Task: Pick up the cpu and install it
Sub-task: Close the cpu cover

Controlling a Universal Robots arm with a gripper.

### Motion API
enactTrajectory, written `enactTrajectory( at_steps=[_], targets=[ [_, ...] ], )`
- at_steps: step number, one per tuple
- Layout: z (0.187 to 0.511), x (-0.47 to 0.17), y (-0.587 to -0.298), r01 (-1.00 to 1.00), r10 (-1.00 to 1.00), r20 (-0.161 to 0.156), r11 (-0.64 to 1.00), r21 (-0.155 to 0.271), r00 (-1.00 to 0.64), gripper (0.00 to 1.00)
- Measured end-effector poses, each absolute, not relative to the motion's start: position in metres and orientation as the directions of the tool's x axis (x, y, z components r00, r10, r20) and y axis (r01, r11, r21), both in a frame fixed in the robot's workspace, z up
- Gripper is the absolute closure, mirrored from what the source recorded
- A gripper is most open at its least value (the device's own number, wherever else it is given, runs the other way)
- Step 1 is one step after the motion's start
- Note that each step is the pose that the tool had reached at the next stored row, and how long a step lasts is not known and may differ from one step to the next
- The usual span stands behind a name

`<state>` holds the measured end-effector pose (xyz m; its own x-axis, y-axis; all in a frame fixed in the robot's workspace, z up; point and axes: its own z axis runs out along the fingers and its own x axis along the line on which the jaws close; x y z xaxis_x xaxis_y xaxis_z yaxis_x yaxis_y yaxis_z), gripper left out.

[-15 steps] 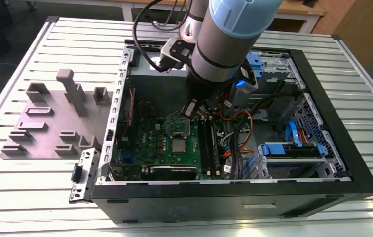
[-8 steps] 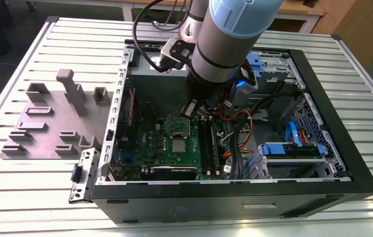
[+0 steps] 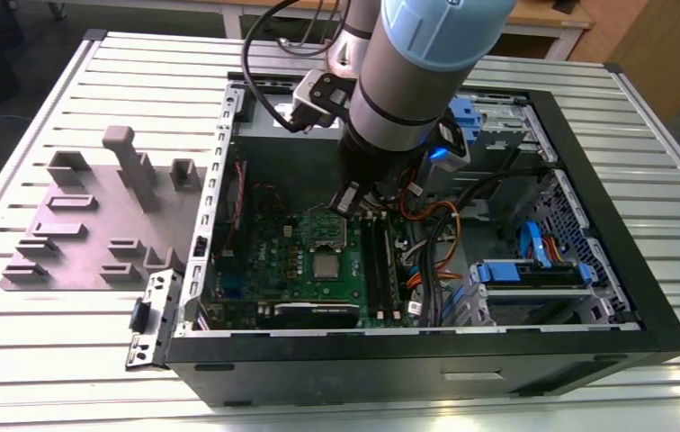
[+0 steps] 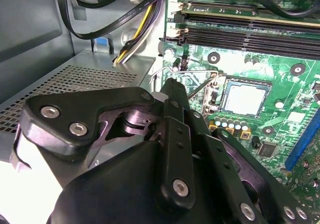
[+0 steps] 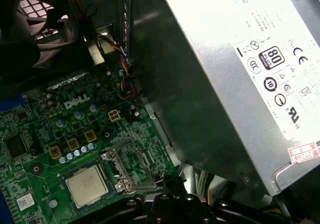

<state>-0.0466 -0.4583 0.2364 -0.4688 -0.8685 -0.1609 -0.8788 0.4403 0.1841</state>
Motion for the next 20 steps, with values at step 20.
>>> enactTrajectory(
  at_steps=[20],
  targets=[
    [0.2423,-0.0468,-0.4598,-0.882,-0.874,-0.151,0.435,0.179,-0.462,0.89]
  ],
)
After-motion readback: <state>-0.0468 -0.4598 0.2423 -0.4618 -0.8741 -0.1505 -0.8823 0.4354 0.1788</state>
